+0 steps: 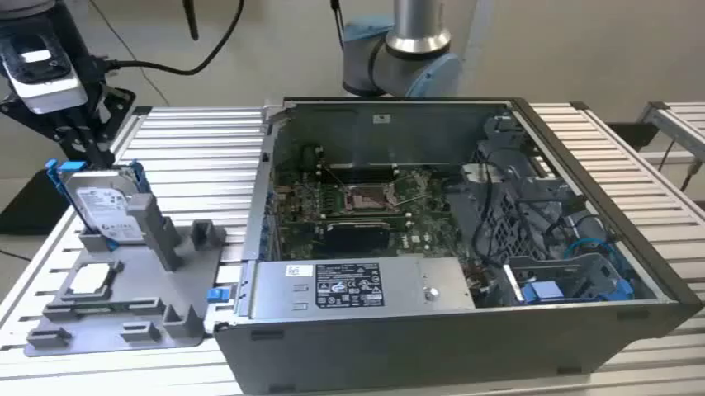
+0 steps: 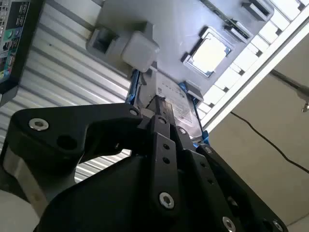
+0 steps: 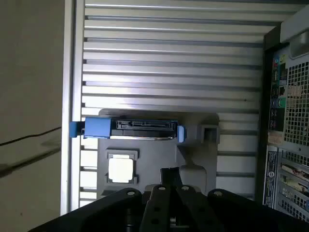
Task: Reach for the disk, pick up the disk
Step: 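Reach for the disk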
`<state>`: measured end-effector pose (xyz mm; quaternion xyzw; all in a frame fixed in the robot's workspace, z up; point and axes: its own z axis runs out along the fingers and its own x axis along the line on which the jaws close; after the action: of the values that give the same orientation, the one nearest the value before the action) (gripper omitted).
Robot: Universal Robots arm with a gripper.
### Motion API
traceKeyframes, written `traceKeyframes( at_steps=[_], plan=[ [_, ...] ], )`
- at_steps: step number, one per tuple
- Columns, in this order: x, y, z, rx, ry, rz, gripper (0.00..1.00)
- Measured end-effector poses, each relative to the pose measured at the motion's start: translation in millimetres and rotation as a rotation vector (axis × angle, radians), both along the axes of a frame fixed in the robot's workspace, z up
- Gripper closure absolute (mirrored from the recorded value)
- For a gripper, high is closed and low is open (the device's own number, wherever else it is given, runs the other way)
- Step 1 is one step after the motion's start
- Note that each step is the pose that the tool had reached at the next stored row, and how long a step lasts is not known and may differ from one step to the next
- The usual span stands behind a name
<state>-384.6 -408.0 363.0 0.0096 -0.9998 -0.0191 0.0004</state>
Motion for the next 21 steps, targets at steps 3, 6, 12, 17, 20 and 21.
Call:
traceKeyframes(
  at_steps=[3,6,12,17,20,21],
  plan=[
    [0.0,0.0,0.0,0.0,0.0,0.0,1.0],
    [0.0,0.0,0.0,0.0,0.0,0.0,1.0],
    [0.0,0.1,0.0,0.0,0.0,0.0,1.0],
    [-1.5,5.2,0.1,-0.0001,0.0001,0.0,1.0],
    [-4.1,10.9,0.0,0.0,0.0,0.0,1.0],
    [-5.0,12.9,0.0,0.0,0.0,0.0,1.0]
  ],
)
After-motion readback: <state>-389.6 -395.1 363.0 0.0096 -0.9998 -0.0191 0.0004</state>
